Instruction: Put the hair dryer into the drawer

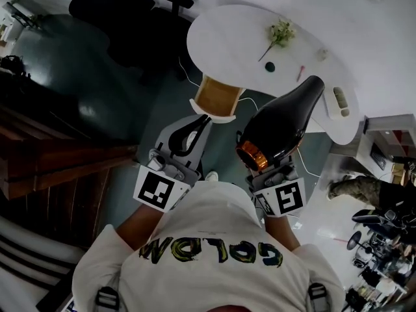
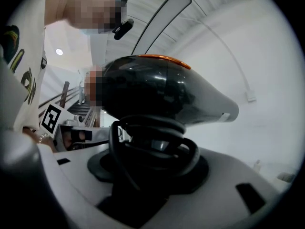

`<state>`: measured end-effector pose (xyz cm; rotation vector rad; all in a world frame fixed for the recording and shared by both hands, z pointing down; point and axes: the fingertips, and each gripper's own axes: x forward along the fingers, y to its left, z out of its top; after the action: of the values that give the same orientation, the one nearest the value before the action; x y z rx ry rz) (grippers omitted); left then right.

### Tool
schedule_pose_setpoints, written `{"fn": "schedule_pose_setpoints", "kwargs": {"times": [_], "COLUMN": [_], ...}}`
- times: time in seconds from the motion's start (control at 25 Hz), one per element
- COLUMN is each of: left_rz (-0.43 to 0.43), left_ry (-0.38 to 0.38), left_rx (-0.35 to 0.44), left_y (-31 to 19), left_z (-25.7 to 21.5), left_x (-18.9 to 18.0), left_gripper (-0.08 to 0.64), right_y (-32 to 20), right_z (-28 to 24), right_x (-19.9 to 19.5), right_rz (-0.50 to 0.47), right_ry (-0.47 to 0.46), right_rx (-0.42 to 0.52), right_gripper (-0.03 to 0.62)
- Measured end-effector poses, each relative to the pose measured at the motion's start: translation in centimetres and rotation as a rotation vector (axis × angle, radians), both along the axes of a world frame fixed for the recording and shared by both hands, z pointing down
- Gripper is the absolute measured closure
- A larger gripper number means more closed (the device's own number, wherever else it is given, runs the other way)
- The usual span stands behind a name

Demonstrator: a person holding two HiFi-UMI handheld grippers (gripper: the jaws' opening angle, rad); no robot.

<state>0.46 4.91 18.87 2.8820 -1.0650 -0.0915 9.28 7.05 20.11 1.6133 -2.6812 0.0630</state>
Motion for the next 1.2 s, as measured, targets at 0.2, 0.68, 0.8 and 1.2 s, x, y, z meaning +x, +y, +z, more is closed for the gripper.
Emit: {"fn": "schedule_pose_setpoints", "kwargs": {"times": [0.2, 0.68, 0.8, 1.2], "left_rz": [-0.004, 0.100, 0.117, 0.185], "left_ry": [0.011, -0.006, -0.015, -0.017], "left_rx": [-0.036, -0.083, -0.117, -0.246], "left_y": [-6.3, -16.6, -17.8, -18.4], "left_z": [0.0, 2.1, 3.5, 11.3], "left_x": [-2.2, -3.4, -3.0, -1.5], "left_gripper": [0.531, 0.480, 0.472, 0.445], "right_y": [-6.6, -16.0, -16.4, -12.3], "right_z": [-0.3, 3.1, 5.0, 17.7], "right_x": [-2.4, -4.6, -3.9, -4.5], "right_rz": [-0.016, -0.012, -0.047, -0.356], "right_ry": [0.019, 0.054, 0.073, 0.277], "right_rx": [-0.010, -0.078, -0.114, -0.372], "right_gripper": [0.339, 0.339, 0.339, 0.339]}}
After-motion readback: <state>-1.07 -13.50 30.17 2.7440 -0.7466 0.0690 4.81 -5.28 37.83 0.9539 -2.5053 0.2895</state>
